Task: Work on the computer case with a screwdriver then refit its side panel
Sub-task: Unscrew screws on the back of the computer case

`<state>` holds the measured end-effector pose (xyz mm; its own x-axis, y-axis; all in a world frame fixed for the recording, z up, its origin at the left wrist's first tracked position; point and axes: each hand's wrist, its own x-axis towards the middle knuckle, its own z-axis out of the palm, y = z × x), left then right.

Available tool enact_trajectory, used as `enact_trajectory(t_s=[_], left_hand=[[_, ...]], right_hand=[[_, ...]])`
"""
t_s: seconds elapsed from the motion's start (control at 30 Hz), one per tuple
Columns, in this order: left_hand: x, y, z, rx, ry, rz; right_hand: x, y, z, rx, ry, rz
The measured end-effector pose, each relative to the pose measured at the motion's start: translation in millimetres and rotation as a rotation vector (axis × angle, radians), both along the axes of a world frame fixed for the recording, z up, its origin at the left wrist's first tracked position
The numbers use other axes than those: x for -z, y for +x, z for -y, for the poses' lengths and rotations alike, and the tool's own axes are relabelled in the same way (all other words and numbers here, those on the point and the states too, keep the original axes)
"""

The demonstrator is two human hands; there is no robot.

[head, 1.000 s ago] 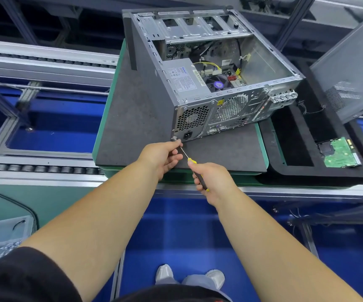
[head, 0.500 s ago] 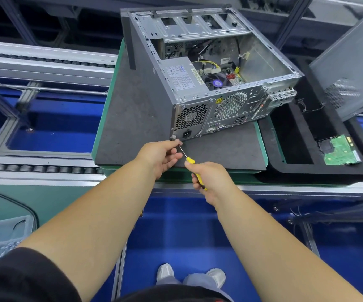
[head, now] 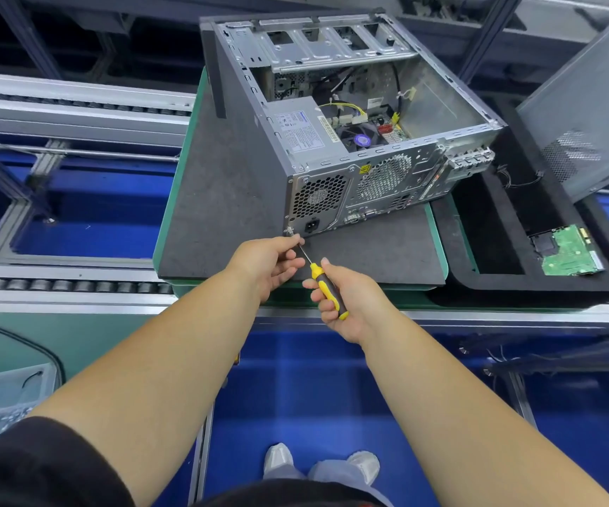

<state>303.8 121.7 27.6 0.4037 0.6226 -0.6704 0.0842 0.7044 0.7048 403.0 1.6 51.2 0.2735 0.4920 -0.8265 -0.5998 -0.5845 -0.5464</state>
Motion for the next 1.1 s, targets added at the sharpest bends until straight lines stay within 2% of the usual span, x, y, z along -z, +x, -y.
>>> enact_trajectory(t_s=[0.07, 0.2, 0.23, 0.43, 0.57, 0.63, 0.73, 0.83, 0.9, 1.1], left_hand=[[0, 0, 0, -0.002, 0.006, 0.002], [0, -1, 0, 0.002, 0.004, 0.001], [-1, 0, 0, 0.001, 0.001, 0.003], [-1, 0, 1, 0.001, -0.001, 0.008], [-2, -1, 1, 0.006, 0.003, 0.012], [-2, 0, 1, 0.003, 0.004, 0.009], [-3, 0, 2, -0.002, 0.006, -0.001], [-3, 0, 1, -0.003, 0.004, -0.012], [-3, -1, 1, -0.001, 0.001, -0.004], [-2, -1, 1, 0.002, 0.01, -0.001]], right_hand=[[0, -3, 1, 0.002, 0.012, 0.056], [3, -5, 0, -0.077, -0.065, 0.398], [4, -6, -1, -0.094, -0.073, 0.432], [5, -13, -6, -0.042, -0.101, 0.279], [4, -9, -3, 0.038, -0.054, 0.029], [4, -7, -1, 0.037, -0.024, -0.026], [4, -9, 0, 0.045, 0.011, 0.029], [6, -11, -1, 0.0, -0.02, 0.271], [7, -13, -4, -0.049, -0.045, 0.366], [5, -18, -6, -0.076, -0.047, 0.381]])
